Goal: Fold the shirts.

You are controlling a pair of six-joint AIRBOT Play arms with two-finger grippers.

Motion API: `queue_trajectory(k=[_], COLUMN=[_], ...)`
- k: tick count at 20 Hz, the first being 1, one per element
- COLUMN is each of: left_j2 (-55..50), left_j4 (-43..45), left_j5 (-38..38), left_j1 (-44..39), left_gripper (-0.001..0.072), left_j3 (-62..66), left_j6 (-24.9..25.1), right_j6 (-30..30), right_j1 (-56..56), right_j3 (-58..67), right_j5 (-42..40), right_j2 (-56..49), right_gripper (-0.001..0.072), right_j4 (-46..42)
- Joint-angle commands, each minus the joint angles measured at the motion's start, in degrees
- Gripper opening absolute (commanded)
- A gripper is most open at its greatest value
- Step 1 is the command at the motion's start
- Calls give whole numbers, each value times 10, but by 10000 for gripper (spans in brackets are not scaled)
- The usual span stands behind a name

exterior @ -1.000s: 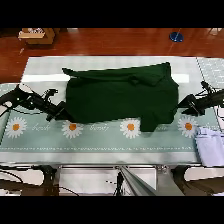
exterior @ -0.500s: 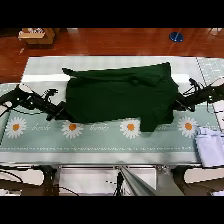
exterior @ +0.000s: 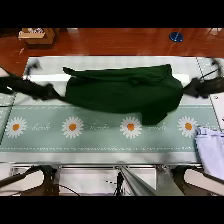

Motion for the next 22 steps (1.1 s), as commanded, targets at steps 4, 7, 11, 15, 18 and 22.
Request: queue_trajectory(k=[4,7,11,15,18,22], left_j2=[266,366,455,509,511,494], left_j4=[-40,18,99,146,165,230], left_j5=[83,187,172,80,-12,-163], left_j1=[0,0,0,0,0,0], left_gripper=[17,16,16,16,15,16], left_j3=[229,303,342,373,413,408], left_j6=[14,-23,-110,-178,-184,-176], right_j6=[-12,58,123,144,155,159], right_j1=[-5,-5,-5,-5,-5,-4], right_j3=[156,310,498,560,560,552], right_j5=[-58,-127,-93,45,164,244], right_j2=[259,322,336,351,363,359], right_gripper=[32,32,31,30,31,30], right_j4=[135,-28,-183,-228,-245,-263])
